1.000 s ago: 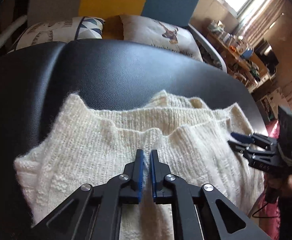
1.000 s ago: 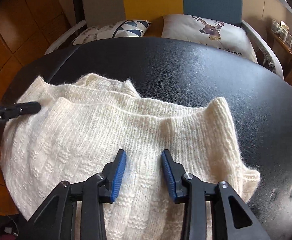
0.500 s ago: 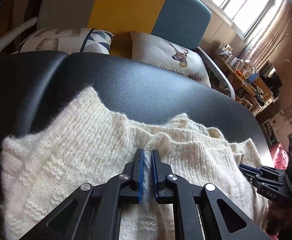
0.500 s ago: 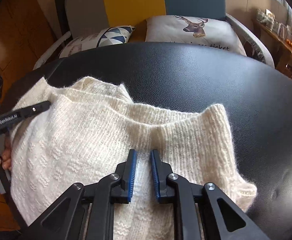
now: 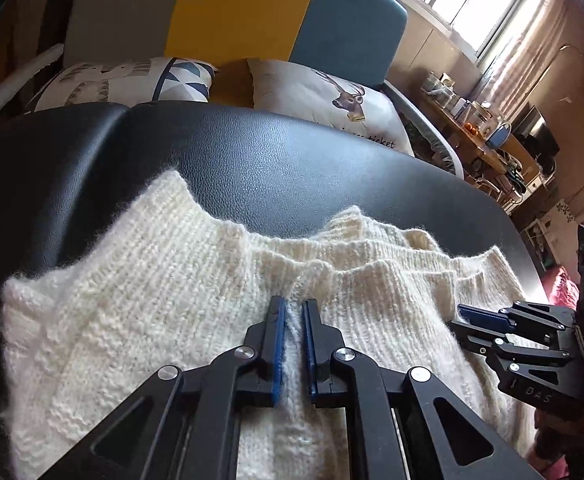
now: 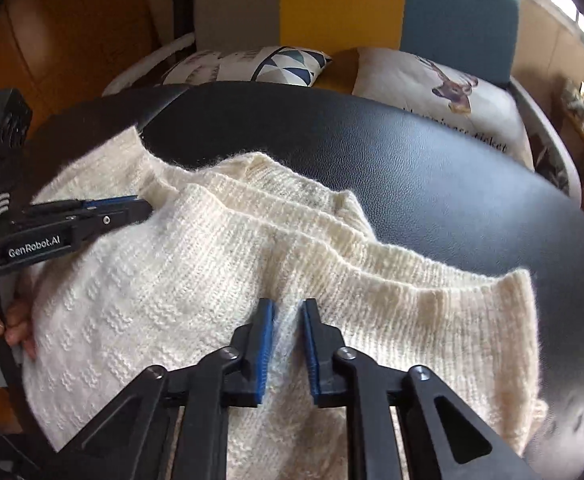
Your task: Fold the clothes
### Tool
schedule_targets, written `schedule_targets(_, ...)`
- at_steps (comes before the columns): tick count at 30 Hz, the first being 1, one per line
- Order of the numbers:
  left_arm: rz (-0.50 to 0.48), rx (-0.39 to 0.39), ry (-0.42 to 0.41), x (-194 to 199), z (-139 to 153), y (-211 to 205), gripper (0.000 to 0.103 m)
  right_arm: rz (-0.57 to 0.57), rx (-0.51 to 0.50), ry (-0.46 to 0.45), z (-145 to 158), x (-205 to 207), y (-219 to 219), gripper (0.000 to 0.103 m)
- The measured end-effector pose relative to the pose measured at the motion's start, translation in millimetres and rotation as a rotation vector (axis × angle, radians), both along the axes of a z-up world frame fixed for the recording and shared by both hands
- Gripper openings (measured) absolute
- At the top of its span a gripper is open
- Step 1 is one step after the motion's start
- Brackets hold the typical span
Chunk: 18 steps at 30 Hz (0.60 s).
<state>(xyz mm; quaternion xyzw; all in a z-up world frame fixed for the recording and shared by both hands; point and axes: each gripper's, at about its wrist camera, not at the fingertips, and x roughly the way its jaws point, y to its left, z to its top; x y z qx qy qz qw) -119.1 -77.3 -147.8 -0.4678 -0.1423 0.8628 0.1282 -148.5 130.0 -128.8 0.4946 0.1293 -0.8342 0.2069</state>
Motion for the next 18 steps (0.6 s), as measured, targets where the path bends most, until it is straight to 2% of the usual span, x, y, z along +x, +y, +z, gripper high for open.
schedule_targets(4,-0.002,0.023,0.003,26.0,1.3,-0.2,0.01,-0.058,0.08,0.035,1.9,-8.8,14.8,0.008)
schedule_targets(7,0.037,0.082,-0.025,26.5,7.4,-9.0,0.01,-0.12,0.028,0.007,-4.5,-18.9,31.9,0.006)
schedule_targets(9,0.066,0.132,-0.031,27.0,17.0,-17.3,0.017,-0.138,-0.009,-0.007,-0.8,-21.6,37.3,0.006)
schedule_targets(10,0.07,0.147,-0.016,29.6,22.5,-20.3,0.027,-0.141,-0.022,-0.012,-1.2,-22.9,38.7,0.006)
schedule_targets(11,0.07,0.149,0.002,32.9,27.6,-22.7,0.036,-0.147,-0.049,-0.015,-1.2,-23.0,41.3,0.007)
schedule_targets(12,0.066,0.141,0.02,36.0,32.2,-24.9,0.038,-0.154,-0.089,-0.024,0.3,-22.3,45.4,0.009)
schedule_targets(13,0.066,0.124,0.036,39.6,35.9,-26.9,0.039,-0.16,-0.128,-0.033,1.9,-21.5,49.4,0.012)
schedule_targets(14,0.072,0.095,0.044,42.9,37.4,-29.4,0.04,-0.166,-0.177,-0.045,4.1,-20.5,53.6,0.021)
schedule_targets(15,0.073,0.071,0.041,44.3,36.2,-32.0,0.041,-0.166,-0.243,-0.066,6.9,-19.5,57.4,0.027)
schedule_targets(18,0.041,0.025,0.013,42.3,27.4,-33.4,0.041,-0.142,-0.404,-0.16,8.7,-19.9,58.8,0.029)
